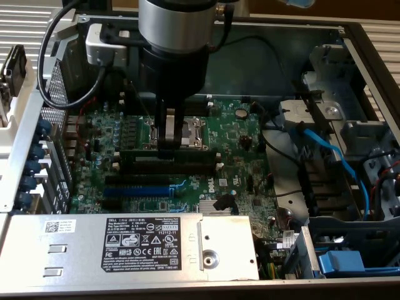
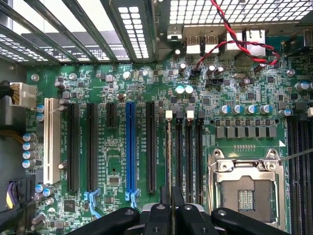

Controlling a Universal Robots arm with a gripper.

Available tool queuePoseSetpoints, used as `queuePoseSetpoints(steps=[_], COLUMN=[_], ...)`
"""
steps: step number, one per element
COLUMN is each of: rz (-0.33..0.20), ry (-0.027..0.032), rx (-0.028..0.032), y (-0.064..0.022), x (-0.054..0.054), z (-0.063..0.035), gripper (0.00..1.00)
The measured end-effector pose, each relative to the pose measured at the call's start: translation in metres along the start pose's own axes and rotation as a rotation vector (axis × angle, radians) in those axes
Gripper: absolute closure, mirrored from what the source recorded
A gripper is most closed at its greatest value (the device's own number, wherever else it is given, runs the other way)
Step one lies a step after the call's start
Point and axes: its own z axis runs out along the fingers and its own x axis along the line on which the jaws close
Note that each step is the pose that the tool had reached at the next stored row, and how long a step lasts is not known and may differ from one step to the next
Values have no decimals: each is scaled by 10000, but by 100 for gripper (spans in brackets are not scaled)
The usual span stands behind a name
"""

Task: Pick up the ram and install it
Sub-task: 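Insert the ram into the slot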

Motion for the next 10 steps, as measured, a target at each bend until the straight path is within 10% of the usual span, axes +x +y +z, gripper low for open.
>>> queuePoseSetpoints(steps=[10], rz=[-2], ry=[0], rx=[0], y=[0], x=[5], z=[22], gripper=[87])
